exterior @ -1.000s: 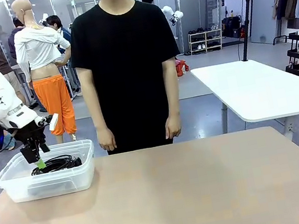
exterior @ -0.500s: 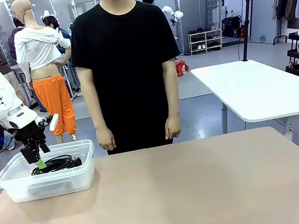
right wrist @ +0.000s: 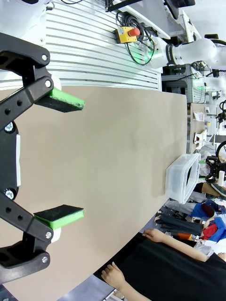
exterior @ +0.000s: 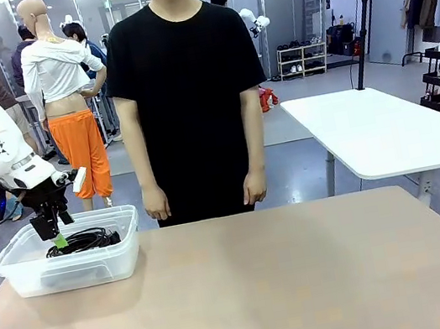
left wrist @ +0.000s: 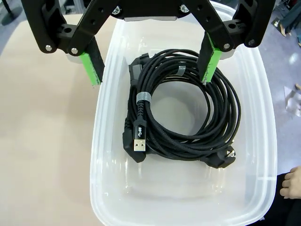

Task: Organize and store the cables.
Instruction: Place the USB Extension Cable into the Organizing box.

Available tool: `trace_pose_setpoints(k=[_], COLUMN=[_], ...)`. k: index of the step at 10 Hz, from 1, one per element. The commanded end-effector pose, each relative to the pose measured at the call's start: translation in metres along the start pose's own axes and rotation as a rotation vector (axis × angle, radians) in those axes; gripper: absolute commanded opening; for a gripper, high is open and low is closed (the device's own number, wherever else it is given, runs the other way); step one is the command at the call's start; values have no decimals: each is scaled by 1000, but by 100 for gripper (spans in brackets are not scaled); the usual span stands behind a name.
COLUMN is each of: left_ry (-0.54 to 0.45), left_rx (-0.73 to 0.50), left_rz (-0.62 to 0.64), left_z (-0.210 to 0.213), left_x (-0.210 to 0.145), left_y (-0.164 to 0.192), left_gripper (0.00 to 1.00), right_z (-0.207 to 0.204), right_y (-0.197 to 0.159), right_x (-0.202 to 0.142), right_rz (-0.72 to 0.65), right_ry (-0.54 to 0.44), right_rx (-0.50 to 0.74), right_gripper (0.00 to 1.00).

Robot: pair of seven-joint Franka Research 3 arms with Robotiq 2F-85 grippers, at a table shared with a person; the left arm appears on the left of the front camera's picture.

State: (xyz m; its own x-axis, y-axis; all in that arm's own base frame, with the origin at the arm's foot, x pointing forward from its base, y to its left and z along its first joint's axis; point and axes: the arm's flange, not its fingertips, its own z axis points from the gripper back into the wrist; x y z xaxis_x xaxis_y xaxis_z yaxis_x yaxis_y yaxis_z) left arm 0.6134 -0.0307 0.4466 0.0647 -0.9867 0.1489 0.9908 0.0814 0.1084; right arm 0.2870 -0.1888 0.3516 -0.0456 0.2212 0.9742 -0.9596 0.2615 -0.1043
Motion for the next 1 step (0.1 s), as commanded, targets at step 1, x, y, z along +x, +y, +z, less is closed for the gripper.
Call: trace_pose_setpoints(k=[1], left_ry=[0], left_rx=[-1], left_rz=[-11], left_z=[-1], left_x=[-2], left_y=[1], left_gripper=[100], right_z=[1], right_y=[0], right_x=[3], right_rz=[-5], right_ry=[17], right_rx=[-3], right_gripper=[100])
